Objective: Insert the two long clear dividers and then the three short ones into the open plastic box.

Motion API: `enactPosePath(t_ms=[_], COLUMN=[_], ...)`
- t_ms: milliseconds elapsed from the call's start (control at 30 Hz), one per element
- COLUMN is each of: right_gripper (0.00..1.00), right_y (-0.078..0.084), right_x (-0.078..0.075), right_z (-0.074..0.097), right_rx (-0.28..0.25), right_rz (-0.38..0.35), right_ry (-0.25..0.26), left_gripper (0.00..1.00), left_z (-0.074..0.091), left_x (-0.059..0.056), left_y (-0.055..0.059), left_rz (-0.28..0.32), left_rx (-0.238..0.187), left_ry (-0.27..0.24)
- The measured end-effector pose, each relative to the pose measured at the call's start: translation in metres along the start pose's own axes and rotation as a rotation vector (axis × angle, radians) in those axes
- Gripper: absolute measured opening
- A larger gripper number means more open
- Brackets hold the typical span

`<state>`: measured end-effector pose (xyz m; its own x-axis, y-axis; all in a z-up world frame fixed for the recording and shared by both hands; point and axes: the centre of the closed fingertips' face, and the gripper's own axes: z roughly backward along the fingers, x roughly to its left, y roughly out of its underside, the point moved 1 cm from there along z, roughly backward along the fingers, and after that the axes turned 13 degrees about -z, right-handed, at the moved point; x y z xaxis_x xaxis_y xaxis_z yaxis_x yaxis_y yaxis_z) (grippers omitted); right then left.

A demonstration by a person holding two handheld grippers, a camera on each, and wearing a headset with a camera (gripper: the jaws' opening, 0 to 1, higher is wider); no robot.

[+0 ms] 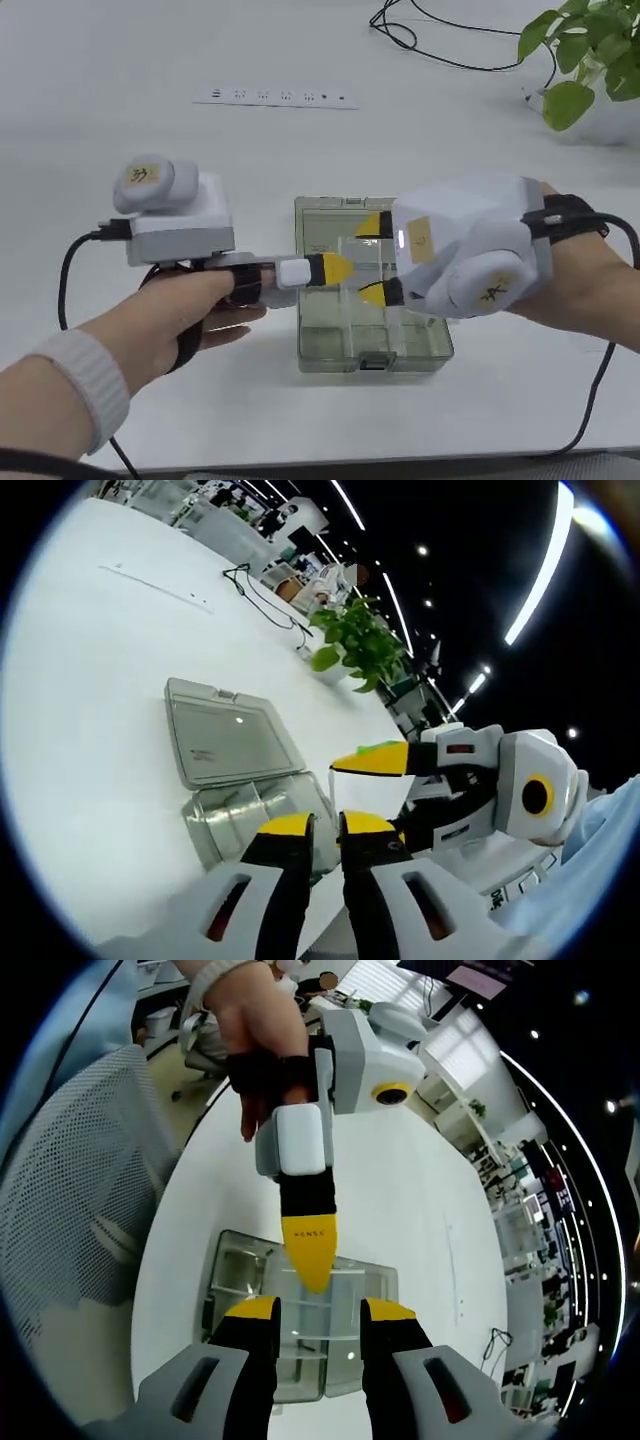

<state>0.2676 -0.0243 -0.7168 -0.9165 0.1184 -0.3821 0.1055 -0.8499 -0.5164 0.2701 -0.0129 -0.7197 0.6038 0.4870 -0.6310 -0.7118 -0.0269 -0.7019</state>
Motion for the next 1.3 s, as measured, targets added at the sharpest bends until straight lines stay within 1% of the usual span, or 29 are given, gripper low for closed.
enactPosePath(t_ms=[100,167,233,300,333,500,667,700,733,800,833,867,900,933,967,1000,1033,1067,1100,1133,1167,1200,1233,1267,1300], right_gripper=[0.32,0.32,0.32,0.32,0.32,0.32,0.33,0.35,0.39,0.50,0.51,0.49,0.47,0.44,0.41,0.41,0.41,0.40,0.39,0.39,0.37,0.35,0.34,0.32,0.31], right_y=[0.000,0.000,0.001,0.003,0.004,0.004,0.004,0.004,0.002,0.000,-0.001,-0.001,0.000,0.000,0.002,0.004,0.004,0.006,0.006,0.007,0.009,0.010,0.006,0.004,0.005], right_x=[0.002,0.004,0.005,0.007,0.007,0.009,0.011,0.011,0.012,0.009,0.008,0.004,0.002,0.000,-0.006,-0.010,-0.015,-0.017,-0.020,-0.022,-0.022,-0.021,-0.014,-0.008,-0.013], right_z=[0.000,0.000,0.001,0.003,0.004,0.007,0.008,0.009,0.010,0.013,0.017,0.021,0.024,0.026,0.030,0.032,0.033,0.035,0.036,0.038,0.038,0.038,0.041,0.044,0.042], right_rx=[0.007,0.012,0.012,0.014,0.014,0.008,-0.004,-0.010,-0.029,-0.051,-0.066,-0.081,-0.087,-0.097,-0.102,-0.107,-0.123,-0.125,-0.128,-0.133,-0.133,-0.137,-0.153,-0.156,-0.171], right_rz=[0.016,0.021,0.022,0.029,0.027,0.027,0.041,0.034,-0.014,-0.071,-0.101,-0.145,-0.170,-0.199,-0.265,-0.312,-0.367,-0.386,-0.400,-0.406,-0.429,-0.437,-0.455,-0.484,-0.536], right_ry=[-0.002,-0.006,-0.009,-0.007,-0.008,-0.011,-0.025,-0.028,-0.037,-0.045,-0.063,-0.074,-0.093,-0.114,-0.129,-0.134,-0.150,-0.165,-0.170,-0.177,-0.216,-0.243,-0.314,-0.377,-0.393], left_gripper=[0.01,0.00,0.00,0.00,0.00,0.00,0.00,0.00,0.00,0.00,0.00,0.00,0.00,0.00,0.00,0.00,0.00,0.00,0.00,0.00,0.00,0.00,0.00,0.00,0.00], left_z=[-0.001,-0.001,-0.002,-0.005,-0.005,-0.007,-0.007,-0.007,-0.006,-0.004,-0.003,-0.002,-0.001,0.001,0.002,0.004,0.006,0.008,0.009,0.011,0.012,0.014,0.015,0.016,0.018], left_x=[-0.001,-0.003,-0.005,-0.007,-0.009,-0.014,-0.016,-0.016,-0.016,-0.017,-0.017,-0.019,-0.021,-0.023,-0.022,-0.021,-0.022,-0.023,-0.025,-0.027,-0.028,-0.031,-0.034,-0.037,-0.040], left_y=[0.001,0.002,0.003,0.004,0.005,0.007,0.008,0.007,0.007,0.006,0.006,0.006,0.005,0.005,0.007,0.009,0.010,0.010,0.010,0.010,0.010,0.010,0.009,0.008,0.007], left_rz=[0.004,0.017,0.020,0.026,0.041,0.046,0.050,0.050,0.039,0.020,0.010,-0.013,-0.025,-0.035,-0.042,-0.079,-0.102,-0.102,-0.116,-0.155,-0.161,-0.208,-0.231,-0.242,-0.246], left_rx=[0.006,0.011,0.011,0.011,0.014,0.010,0.009,0.007,0.004,0.004,0.004,0.009,0.003,0.006,0.014,0.026,0.027,0.023,0.024,0.022,0.025,0.022,0.007,-0.004,-0.007], left_ry=[0.000,0.005,0.014,0.009,0.010,0.015,0.015,0.017,0.015,0.019,0.023,0.039,0.053,0.073,0.066,0.071,0.082,0.090,0.102,0.123,0.125,0.154,0.170,0.193,0.208])
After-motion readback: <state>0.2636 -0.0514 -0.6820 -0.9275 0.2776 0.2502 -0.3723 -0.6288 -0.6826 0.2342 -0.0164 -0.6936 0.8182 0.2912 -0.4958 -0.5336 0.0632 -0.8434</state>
